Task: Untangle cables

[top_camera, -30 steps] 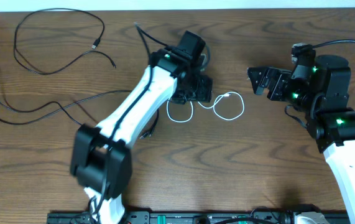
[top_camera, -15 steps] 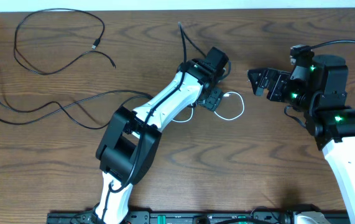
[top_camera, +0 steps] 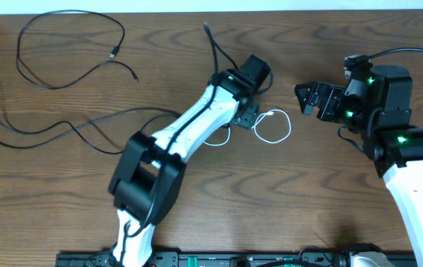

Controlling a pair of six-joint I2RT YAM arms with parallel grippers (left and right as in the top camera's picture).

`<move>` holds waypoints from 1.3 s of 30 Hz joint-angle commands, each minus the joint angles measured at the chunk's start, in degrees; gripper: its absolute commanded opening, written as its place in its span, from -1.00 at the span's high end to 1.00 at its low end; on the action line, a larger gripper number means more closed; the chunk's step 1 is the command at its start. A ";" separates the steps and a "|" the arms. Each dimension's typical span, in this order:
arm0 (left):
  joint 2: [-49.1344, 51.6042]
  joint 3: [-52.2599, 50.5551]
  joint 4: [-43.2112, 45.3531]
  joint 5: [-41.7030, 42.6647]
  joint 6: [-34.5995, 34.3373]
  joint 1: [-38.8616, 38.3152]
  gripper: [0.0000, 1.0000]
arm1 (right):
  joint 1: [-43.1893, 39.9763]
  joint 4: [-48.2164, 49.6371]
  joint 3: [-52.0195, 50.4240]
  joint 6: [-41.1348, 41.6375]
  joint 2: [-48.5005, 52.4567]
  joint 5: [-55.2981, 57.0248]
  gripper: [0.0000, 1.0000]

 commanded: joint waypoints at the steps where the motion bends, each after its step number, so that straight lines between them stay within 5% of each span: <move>1: -4.31 -0.22 -4.09 -0.98 -3.87 0.59 -0.45 | -0.22 -0.07 0.26 0.09 0.70 0.26 -0.99; 6: -0.61 -0.35 -6.25 3.56 -3.91 0.66 -0.45 | -0.17 0.59 0.26 0.11 1.64 0.24 -0.98; 17: 5.53 -0.39 -4.22 1.29 -9.18 4.48 -0.01 | -0.15 -0.07 0.26 0.11 1.90 -0.20 -0.99; 22: 5.62 -0.39 -2.78 5.44 -9.16 5.09 0.85 | -0.15 -0.11 0.26 0.11 1.90 -0.20 -0.99; 31: -3.43 -0.37 -4.96 7.15 -9.11 5.07 0.85 | -0.15 -0.09 0.26 0.11 1.92 -0.20 -0.99; 39: -20.79 -0.37 2.47 24.59 -9.05 5.66 0.85 | -0.13 1.20 0.26 -1.57 1.92 -9.07 -0.99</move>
